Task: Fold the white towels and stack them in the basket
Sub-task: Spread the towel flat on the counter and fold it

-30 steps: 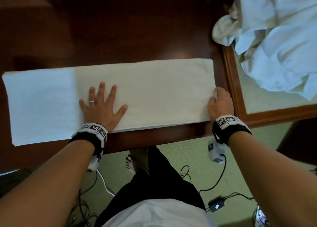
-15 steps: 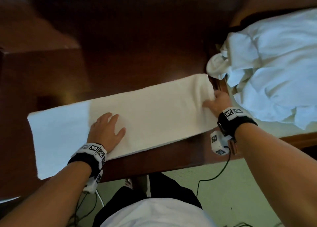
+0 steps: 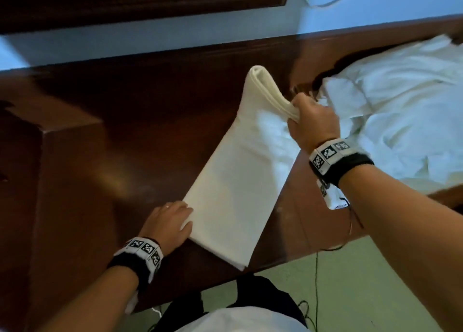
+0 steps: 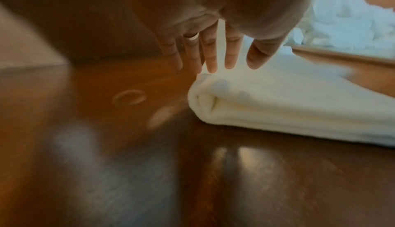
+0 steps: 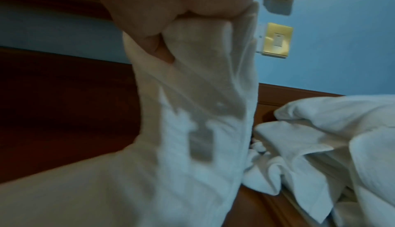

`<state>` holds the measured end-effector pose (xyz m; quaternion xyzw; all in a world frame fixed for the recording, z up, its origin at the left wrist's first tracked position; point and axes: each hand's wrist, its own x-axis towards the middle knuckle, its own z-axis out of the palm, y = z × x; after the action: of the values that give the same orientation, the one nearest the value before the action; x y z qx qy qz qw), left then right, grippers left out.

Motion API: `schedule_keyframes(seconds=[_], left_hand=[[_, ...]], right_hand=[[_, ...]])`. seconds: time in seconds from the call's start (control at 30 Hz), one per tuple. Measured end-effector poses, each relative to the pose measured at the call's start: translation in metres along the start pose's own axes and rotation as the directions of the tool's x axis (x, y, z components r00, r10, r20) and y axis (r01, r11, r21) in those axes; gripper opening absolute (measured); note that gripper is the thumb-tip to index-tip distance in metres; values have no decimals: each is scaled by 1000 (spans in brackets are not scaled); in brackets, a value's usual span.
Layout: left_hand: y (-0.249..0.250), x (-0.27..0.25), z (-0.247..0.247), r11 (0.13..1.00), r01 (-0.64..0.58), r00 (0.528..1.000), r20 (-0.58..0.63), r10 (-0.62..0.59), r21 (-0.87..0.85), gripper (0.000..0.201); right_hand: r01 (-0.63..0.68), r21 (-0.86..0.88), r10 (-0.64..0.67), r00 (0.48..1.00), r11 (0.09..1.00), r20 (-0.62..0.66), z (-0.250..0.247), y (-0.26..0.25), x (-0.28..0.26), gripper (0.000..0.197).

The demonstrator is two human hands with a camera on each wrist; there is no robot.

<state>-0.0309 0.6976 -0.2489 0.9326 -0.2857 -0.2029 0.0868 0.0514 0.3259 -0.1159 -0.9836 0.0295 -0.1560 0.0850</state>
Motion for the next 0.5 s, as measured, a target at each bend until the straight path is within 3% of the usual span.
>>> schedule_keyframes(seconds=[0.1, 0.2, 0.27, 0.37, 0.43, 0.5], left_hand=[[-30, -4, -19, 994, 27, 992, -119, -39, -102, 55], [-50, -13, -35, 988, 42, 972, -221, -75, -149, 56], [-56, -18, -35, 996, -28, 968, -250, 6, -84, 52], [-48, -19, -24, 967, -233, 951, -182, 249, 107, 50], [-37, -12, -15, 909, -355, 918, -106, 383, 218, 51], [-28, -2, -6, 859, -411, 902, 0, 432, 304, 61]], right_hand=[[239, 4, -239, 971, 971, -1, 23, -46, -65, 26], [293, 59, -299, 943, 954, 148, 64, -95, -142, 48], [252, 52, -257, 924, 966, 282, 93, -121, -194, 59], [140, -38, -105, 875, 989, 472, 114, -145, -247, 59], [57, -92, -3, 862, 994, 507, 113, -147, -262, 63], [-7, -111, 62, 864, 994, 500, 107, -139, -272, 62]])
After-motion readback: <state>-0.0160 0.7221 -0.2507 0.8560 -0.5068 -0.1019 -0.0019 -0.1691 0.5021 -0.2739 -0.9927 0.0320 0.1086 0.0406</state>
